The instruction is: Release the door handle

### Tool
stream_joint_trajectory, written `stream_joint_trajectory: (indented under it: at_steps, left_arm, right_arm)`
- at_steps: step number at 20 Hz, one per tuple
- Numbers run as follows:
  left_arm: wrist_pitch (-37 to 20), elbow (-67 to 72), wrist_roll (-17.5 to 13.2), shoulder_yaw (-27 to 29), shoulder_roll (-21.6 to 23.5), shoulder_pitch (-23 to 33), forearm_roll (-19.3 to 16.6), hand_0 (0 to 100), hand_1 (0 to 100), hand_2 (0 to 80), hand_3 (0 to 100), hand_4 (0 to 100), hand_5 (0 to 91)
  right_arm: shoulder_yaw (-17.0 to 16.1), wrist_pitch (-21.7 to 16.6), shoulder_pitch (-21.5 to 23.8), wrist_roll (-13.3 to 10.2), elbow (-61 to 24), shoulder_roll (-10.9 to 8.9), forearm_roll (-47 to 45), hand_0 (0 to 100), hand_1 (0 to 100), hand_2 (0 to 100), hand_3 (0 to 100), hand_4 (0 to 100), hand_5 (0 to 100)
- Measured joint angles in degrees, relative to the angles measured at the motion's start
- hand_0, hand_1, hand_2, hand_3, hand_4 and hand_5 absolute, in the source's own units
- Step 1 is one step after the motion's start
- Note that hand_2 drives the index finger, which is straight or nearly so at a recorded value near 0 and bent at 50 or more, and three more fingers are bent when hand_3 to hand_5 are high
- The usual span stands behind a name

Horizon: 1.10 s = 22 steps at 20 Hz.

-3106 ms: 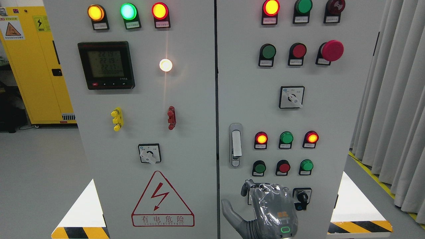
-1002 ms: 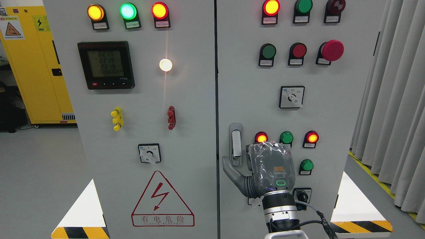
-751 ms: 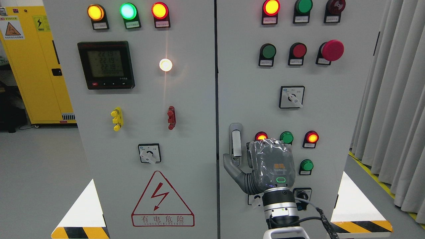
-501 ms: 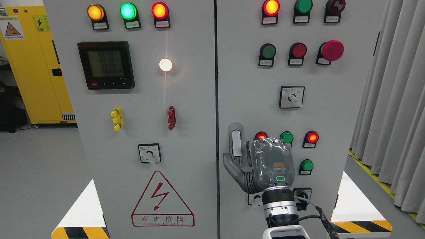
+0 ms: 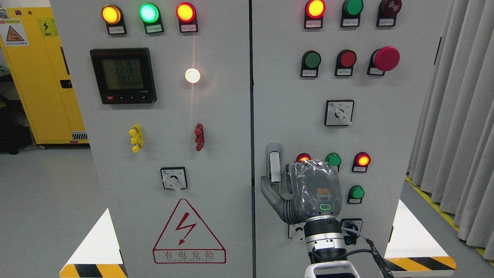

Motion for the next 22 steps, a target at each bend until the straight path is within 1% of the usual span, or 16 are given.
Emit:
stream_joint_trajectory:
  at_steps: [2, 3, 9, 18, 22]
  left_arm:
    - [0.0, 0.0, 0.0, 0.0, 0.0, 0.0, 0.0, 12, 56, 0.0, 0, 0, 0.0]
    - [0.0, 0.0, 0.0, 0.0, 0.0, 0.0, 0.0, 12, 56, 0.0, 0, 0, 0.0]
    - [0.0, 0.0, 0.0, 0.0, 0.0, 0.0, 0.0, 12, 56, 0.0, 0, 0, 0.0]
    - [0.0, 0.0, 0.0, 0.0, 0.0, 0.0, 0.0, 12, 56, 0.0, 0, 0, 0.0]
    - [0.0, 0.0, 0.0, 0.0, 0.0, 0.0, 0.0, 12, 56, 0.0, 0, 0, 0.0]
  right_arm:
    - [0.0, 0.0, 0.0, 0.0, 0.0, 0.0, 0.0, 38, 26, 100, 100, 100, 100]
    - [0.0, 0.0, 0.0, 0.0, 0.0, 0.0, 0.0, 38, 28, 100, 100, 100, 100]
    - [0.0, 0.4, 0.1, 0.0, 0.1, 0.01, 0.0, 39, 31, 100, 100, 100, 100]
    - [-0.2, 0.6, 0.2, 0.2, 0.0, 0.01, -0.1, 39, 31, 100, 100, 100, 100]
    - [-0.2, 0.6, 0.3, 0.0, 0.0, 0.01, -0.1, 40, 30, 100, 100, 100, 100]
